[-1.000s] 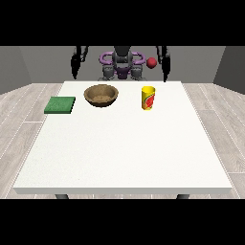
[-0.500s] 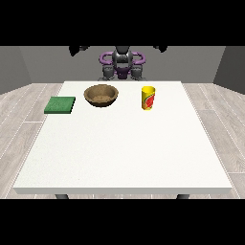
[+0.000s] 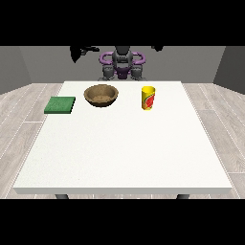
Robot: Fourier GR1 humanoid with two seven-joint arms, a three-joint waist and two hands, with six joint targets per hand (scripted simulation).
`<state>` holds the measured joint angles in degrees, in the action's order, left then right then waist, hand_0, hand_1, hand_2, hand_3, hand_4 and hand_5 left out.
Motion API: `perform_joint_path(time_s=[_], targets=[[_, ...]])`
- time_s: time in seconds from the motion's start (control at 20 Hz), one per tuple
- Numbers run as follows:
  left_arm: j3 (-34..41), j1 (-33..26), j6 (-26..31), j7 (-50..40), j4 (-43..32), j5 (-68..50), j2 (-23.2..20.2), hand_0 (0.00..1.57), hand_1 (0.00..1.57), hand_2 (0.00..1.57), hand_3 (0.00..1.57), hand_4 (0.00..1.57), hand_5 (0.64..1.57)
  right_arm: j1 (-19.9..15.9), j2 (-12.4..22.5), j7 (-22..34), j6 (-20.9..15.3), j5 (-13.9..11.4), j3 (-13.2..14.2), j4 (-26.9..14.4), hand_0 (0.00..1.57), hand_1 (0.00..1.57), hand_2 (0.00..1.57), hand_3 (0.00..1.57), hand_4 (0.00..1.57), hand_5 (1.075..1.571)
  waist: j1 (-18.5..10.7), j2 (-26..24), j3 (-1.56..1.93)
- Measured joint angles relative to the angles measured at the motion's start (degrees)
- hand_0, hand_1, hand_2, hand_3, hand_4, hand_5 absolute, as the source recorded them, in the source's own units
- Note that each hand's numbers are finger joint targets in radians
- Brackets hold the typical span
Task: Pick the cup and pour the ball into the bowl, then pick the bowl and place it on the pad
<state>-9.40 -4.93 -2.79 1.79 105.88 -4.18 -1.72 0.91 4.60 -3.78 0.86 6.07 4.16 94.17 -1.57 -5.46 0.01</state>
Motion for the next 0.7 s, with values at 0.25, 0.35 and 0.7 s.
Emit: perform_joint_path(time_s=[0.25,0.35,0.7], targets=[[4.4,8.0,0.3,3.0,-4.6,0.8,-1.7,0.0,0.0,0.0,0.0,0.0,1.296,-5.5,1.1,-3.3,1.9,1.1,1.3,-3.3,0.0,0.0,0.0,0.0,0.0,1.563,1.3,8.1,0.0],[6.1,10.1,0.0,5.7,-7.5,1.9,-2.4,0.0,0.0,0.0,0.0,0.0,1.269,-6.8,1.8,-5.1,3.0,1.2,1.8,-4.4,0.0,0.0,0.0,0.0,0.0,1.562,2.1,10.8,0.0],[12.6,18.7,0.7,11.7,-18.8,2.2,-5.6,0.0,0.0,0.0,0.0,0.0,1.25,-11.5,4.3,-11.1,6.0,1.8,4.2,-10.6,0.0,0.0,0.0,0.0,0.0,1.561,4.0,16.7,-0.01]])
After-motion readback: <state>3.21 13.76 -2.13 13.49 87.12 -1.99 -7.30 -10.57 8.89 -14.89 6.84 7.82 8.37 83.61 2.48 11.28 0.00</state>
